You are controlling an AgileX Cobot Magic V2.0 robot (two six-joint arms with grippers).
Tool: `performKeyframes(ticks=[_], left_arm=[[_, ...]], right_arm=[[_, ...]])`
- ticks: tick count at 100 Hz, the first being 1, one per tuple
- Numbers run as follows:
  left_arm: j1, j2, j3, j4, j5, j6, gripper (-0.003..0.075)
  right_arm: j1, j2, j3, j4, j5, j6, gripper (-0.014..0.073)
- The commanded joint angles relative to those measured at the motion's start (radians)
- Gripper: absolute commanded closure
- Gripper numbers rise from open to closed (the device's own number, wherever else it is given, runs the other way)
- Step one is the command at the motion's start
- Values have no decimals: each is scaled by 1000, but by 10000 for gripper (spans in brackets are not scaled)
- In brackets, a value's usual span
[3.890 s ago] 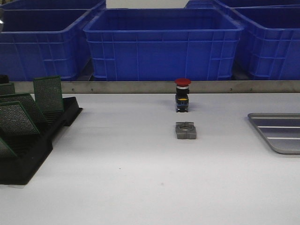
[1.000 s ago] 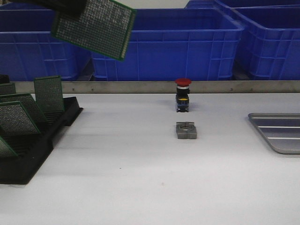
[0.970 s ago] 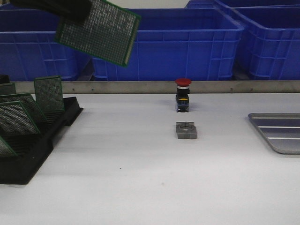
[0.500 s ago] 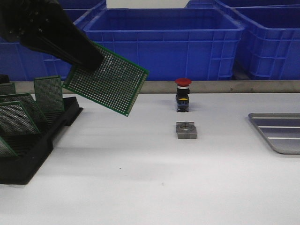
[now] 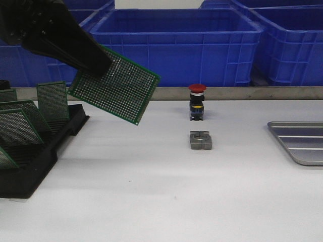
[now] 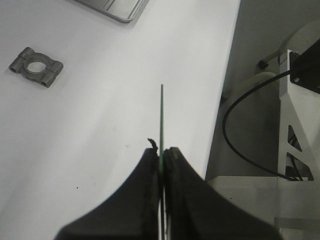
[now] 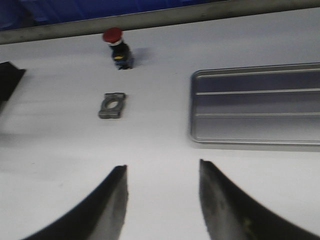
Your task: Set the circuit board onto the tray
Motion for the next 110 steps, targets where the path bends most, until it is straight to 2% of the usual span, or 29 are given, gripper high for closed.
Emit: performKeyframes(ticks=[1, 14, 34, 40, 54, 66, 82, 110], left_arm=[[-10, -30, -29, -60, 25, 3, 741], [-10, -30, -29, -60, 25, 3, 741], [-10, -30, -29, -60, 25, 3, 741], [-10, -30, -29, -60, 25, 3, 741], [-10, -30, -29, -60, 26, 3, 741], [-10, -30, -29, -60, 27, 3, 741], [-10, -30, -29, -60, 27, 3, 741], [-10, -30, -29, -60, 27, 3, 741]], right_arm=[[-6, 69, -61, 182, -27, -167, 81], [-6, 151, -96, 447, 54, -408, 109], [-4, 266, -119, 822, 229, -962, 109], [0, 303, -119, 883, 266, -1115, 109], [67, 398, -119, 954, 258, -1342, 109], [158, 494, -134, 956, 181, -1429, 109], [281, 636, -197, 954, 112, -1450, 109], [369, 865, -359, 954, 223, -1450, 109]])
